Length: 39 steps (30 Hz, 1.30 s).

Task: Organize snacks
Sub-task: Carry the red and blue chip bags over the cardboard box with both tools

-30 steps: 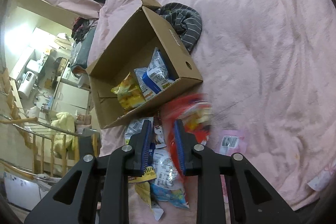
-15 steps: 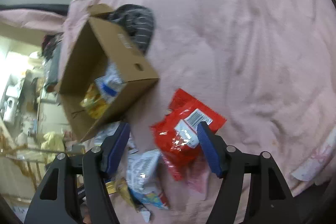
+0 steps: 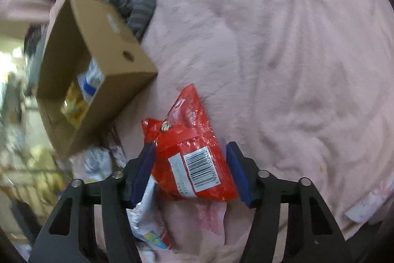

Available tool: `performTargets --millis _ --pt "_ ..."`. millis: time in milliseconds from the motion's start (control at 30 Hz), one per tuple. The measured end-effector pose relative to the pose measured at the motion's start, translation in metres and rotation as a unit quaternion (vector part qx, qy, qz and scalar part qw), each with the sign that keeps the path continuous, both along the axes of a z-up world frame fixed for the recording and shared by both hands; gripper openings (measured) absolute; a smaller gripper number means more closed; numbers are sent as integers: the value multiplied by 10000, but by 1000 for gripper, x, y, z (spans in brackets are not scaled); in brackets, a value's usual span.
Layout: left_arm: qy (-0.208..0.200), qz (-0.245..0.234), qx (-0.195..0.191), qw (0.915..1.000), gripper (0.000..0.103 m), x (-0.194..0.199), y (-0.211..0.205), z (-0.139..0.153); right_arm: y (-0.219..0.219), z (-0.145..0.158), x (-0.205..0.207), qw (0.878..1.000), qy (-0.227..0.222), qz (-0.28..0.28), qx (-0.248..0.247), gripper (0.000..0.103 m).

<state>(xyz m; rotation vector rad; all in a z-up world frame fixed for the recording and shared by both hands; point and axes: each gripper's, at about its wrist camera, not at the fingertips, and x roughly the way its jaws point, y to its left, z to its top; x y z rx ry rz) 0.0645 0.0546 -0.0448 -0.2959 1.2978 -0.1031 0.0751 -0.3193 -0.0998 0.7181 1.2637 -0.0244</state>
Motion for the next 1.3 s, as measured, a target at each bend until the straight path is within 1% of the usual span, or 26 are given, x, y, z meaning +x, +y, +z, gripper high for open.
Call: performTargets --millis 67,100,133,200,300,400,500,567,633,667,700,767,867,967,1033,1167,1200,1233,1267,1300 --pt "-8 4 -37 10000 38 -1 0 2 12 4 2 9994 -75 309 -155 36" --pt "-16 6 -48 10000 38 -3 1 4 17 7 2 9988 -153 424 -185 28" --pt "-26 5 -60 10000 38 -5 1 5 22 10 3 9979 -230 561 -218 24" --pt "-49 15 -66 10000 38 -8 2 8 29 15 2 9966 -376 734 -76 21" --pt "-69 36 -64 9999 38 -11 4 12 35 22 -2 9945 -521 855 -313 15" --pt "-87 76 -56 9999 38 -14 7 16 24 33 -8 9951 -765 527 -326 14" --pt "-119 116 -24 9999 38 -16 10 20 6 43 -15 9945 -1021 229 -49 14" --pt "-110 139 -9 9998 38 -17 11 20 2 40 -16 9955 -924 211 37 14" --pt "-95 151 -4 9998 38 -17 11 20 -4 33 -19 9969 -770 51 143 14" --pt "-96 141 1 9999 38 -18 11 20 -6 31 -20 9974 -707 14 117 14" --pt "-98 128 5 9999 38 -18 10 20 -8 32 -20 9975 -710 -11 54 14" --pt "-81 108 -5 9999 38 -18 8 19 -9 37 -19 9969 -789 -52 -49 18" --pt "-57 65 -2 10000 38 -18 6 17 -11 40 -18 9954 -938 -99 158 19" --pt "-36 53 -1 10000 38 -17 5 16 -3 34 -14 9961 -809 83 332 19" --pt "-26 48 3 10000 38 -16 5 15 3 24 -9 9975 -594 191 338 19" --pt "-3 65 2 10000 38 -15 5 13 13 6 -3 9992 -85 368 108 19" --pt "4 68 3 10000 38 -14 5 13 14 4 -4 9993 -58 368 102 14" --pt "-2 66 -5 10000 38 -14 5 13 15 5 -4 9992 -81 388 57 12" --pt "-11 65 -4 10000 38 -15 5 13 16 9 -5 9989 -157 436 -2 2" --pt "-28 69 -6 10000 38 -14 5 13 18 15 -6 9984 -277 490 -79 1"
